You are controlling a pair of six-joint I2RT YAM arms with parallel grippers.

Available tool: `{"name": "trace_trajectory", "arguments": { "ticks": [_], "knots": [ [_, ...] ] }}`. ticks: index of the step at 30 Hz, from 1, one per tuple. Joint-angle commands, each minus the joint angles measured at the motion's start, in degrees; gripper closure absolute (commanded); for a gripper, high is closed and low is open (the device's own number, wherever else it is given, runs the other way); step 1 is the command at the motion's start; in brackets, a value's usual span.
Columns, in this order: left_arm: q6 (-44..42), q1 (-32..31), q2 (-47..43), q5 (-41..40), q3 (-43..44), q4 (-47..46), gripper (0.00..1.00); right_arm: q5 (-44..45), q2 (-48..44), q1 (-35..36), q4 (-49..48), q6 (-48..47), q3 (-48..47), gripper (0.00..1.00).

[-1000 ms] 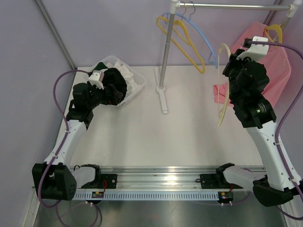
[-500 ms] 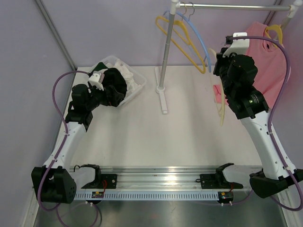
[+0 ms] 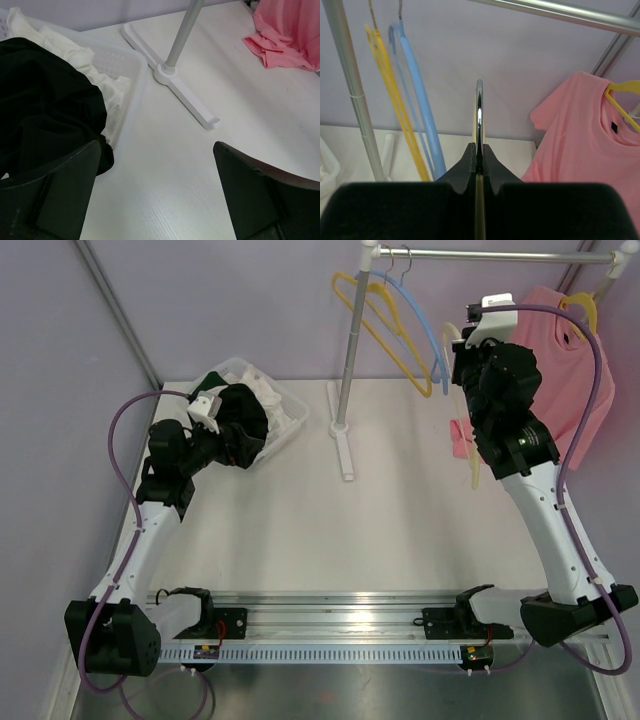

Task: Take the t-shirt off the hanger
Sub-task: Hang the hanger back to the clothesline with the right arm

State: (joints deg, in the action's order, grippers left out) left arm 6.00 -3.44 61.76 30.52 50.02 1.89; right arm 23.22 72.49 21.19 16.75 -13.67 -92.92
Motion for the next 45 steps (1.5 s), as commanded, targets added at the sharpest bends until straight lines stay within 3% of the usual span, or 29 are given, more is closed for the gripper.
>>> {"name": "trace_trajectory", "arguments": {
  "ticks": [1,4,11,18,34,45],
  "knots": [
    [-0.3,-0.2,-0.1,3.8,-0.5,-3.6,0.01,-7.7,1.0,-4.6,-4.1,-0.5,-4.5,1.00],
    [-0.2,-0.2,-0.2,4.1,-0.4,-3.4,0.01,-14.7,2.9,-9.1,-3.0,3.6,-6.5,1.00],
    [0.0,-0.2,-2.3,4.1,-1.2,-3.7,0.01,-18.9,7.4,-13.5,-7.6,8.6,-9.4,1.00],
    [0.6,-0.2,-2.4,5.1,-1.4,-3.8,0.01,-16.3,10.4,-13.6,-16.0,9.9,-10.3,1.00],
    [0.4,-1.4,-2.3,6.0,-1.9,-4.1,0.01,-28.2,18.0,-13.7,-28.5,11.6,-13.3,1.00],
    [-0.2,-1.8,-3.2,5.4,-2.0,-3.6,0.01,-27.3,22.3,-13.6,-30.2,11.9,-16.6,1.00]
  ]
}}
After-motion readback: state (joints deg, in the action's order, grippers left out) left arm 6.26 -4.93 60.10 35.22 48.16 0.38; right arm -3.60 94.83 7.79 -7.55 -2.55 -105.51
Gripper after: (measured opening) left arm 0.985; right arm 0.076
